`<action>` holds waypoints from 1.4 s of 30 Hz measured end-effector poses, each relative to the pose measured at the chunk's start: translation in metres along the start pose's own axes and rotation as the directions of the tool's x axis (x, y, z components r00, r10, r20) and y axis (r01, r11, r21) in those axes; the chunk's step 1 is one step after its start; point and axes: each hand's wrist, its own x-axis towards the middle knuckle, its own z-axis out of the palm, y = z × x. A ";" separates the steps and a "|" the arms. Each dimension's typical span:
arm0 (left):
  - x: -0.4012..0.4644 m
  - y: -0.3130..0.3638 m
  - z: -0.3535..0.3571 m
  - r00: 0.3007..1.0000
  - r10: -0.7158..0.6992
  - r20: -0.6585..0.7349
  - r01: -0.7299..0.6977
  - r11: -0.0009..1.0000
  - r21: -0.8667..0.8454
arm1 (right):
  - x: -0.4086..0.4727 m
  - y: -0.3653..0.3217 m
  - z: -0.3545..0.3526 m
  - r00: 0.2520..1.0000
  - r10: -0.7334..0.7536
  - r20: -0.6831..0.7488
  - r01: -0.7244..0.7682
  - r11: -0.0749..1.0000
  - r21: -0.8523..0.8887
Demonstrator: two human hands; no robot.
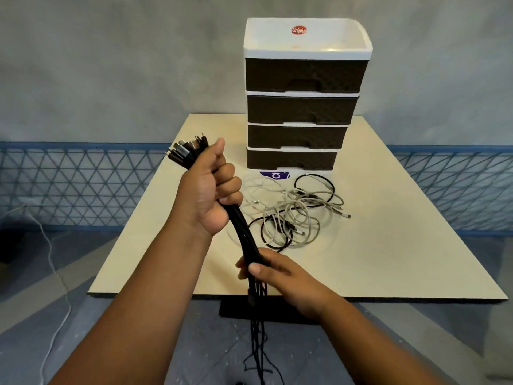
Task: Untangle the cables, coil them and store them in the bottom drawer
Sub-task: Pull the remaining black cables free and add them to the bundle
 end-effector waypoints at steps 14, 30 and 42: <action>0.084 0.025 -0.040 0.996 -0.090 -0.003 0.090 0.995 -0.035 | 0.051 0.030 -0.034 0.734 -0.066 -0.676 -0.460 0.684 -0.566; 0.090 0.036 -0.048 0.960 -0.267 0.081 0.265 0.964 0.036 | 0.054 -0.143 -0.050 0.659 -0.301 -0.689 0.436 0.899 0.025; 0.061 0.014 -0.003 0.986 -0.155 0.060 0.142 0.972 0.186 | 0.071 -0.127 -0.018 0.828 -0.250 -0.502 0.413 0.878 0.243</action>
